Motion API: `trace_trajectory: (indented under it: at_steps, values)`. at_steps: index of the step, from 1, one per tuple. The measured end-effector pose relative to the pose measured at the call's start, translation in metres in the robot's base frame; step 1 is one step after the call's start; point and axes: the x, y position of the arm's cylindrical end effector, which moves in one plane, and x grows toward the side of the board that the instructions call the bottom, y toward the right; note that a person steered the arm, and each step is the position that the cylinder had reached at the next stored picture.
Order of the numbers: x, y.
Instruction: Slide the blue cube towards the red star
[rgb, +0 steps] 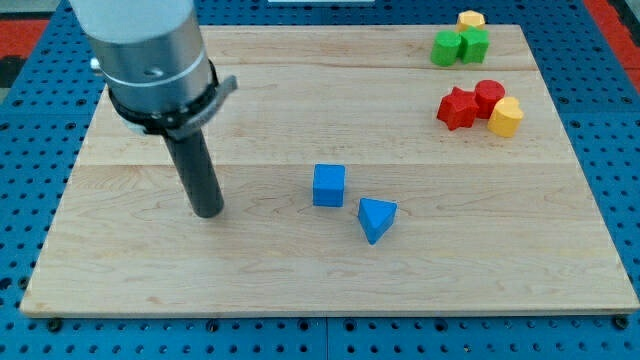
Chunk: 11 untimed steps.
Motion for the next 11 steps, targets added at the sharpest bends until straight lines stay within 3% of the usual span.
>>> trace_trajectory:
  at_steps: [1,2,3,5,6,9,11]
  values:
    - [-0.009,0.053]
    - [-0.045,0.109]
    - [-0.056,0.11]
    - [0.001,0.089]
    - [0.006,0.122]
    - [-0.128,0.151]
    - [-0.079,0.148]
